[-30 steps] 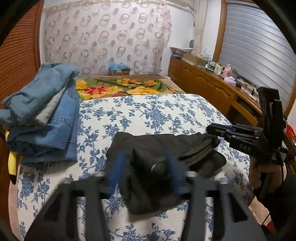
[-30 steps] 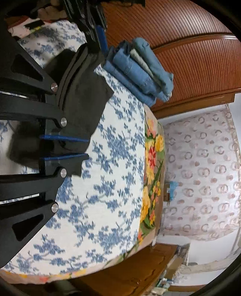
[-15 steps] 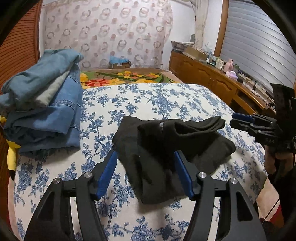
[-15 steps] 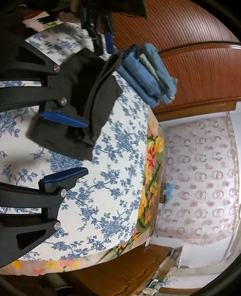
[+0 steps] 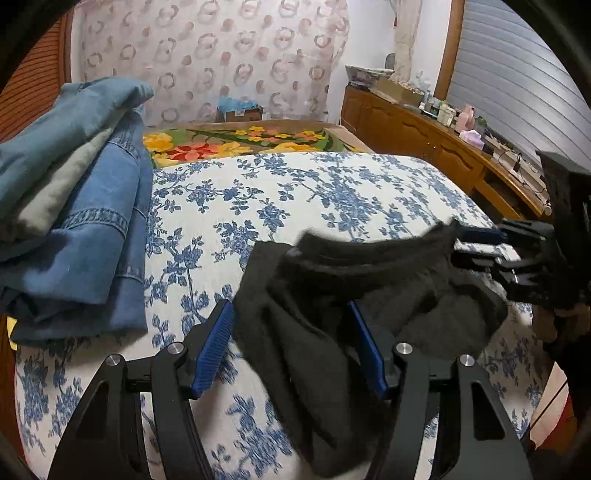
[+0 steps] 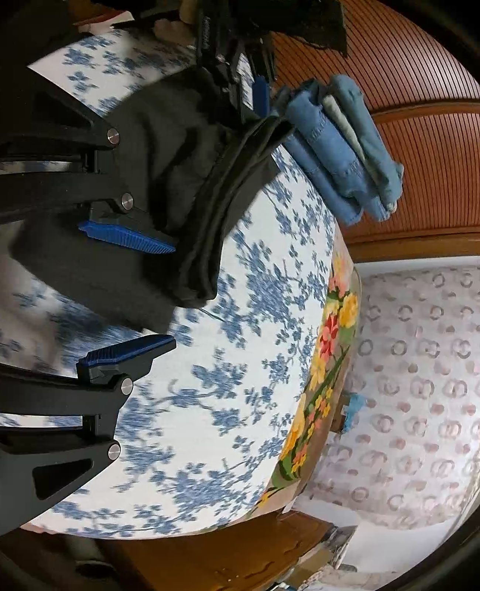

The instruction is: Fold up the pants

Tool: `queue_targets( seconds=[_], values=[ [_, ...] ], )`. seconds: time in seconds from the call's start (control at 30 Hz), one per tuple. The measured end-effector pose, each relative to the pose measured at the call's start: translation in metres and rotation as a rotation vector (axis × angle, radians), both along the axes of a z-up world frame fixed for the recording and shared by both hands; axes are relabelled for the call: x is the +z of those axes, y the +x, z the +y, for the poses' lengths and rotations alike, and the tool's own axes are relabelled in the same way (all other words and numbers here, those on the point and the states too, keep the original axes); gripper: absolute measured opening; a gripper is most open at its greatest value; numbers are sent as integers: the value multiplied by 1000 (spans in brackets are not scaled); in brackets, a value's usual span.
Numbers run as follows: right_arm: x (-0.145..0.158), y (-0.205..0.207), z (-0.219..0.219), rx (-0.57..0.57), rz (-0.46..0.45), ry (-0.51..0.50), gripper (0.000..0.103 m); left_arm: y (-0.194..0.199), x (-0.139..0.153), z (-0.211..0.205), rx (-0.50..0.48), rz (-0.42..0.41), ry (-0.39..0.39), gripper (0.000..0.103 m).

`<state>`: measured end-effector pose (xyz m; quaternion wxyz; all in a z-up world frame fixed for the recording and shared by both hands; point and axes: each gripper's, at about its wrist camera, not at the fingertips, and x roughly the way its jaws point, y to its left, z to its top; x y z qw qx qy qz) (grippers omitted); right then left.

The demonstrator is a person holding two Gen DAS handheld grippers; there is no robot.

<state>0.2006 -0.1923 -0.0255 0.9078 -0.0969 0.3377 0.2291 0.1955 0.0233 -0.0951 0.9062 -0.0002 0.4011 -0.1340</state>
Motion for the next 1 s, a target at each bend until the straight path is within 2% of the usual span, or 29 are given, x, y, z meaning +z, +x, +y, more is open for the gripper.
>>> queue_targets(
  seconds=[0.23, 0.33, 0.57, 0.73, 0.97, 1.0],
  values=[
    [-19, 27, 1, -34, 74, 33, 47, 16, -8, 9, 13, 29, -6, 64],
    [-19, 29, 3, -34, 70, 46, 48, 19, -11, 10, 10, 42, -12, 64],
    [-22, 26, 2, -17, 59, 43, 57, 22, -21, 8, 0, 49, 1, 69],
    [-23, 24, 10, -10, 45, -10, 65, 21, -22, 3, -7, 49, 43, 75],
    [-23, 24, 11, -11, 45, -16, 70, 21, -21, 3, -7, 49, 45, 75],
    [-24, 25, 11, -15, 44, -19, 73, 21, -21, 3, -7, 49, 44, 75]
  ],
)
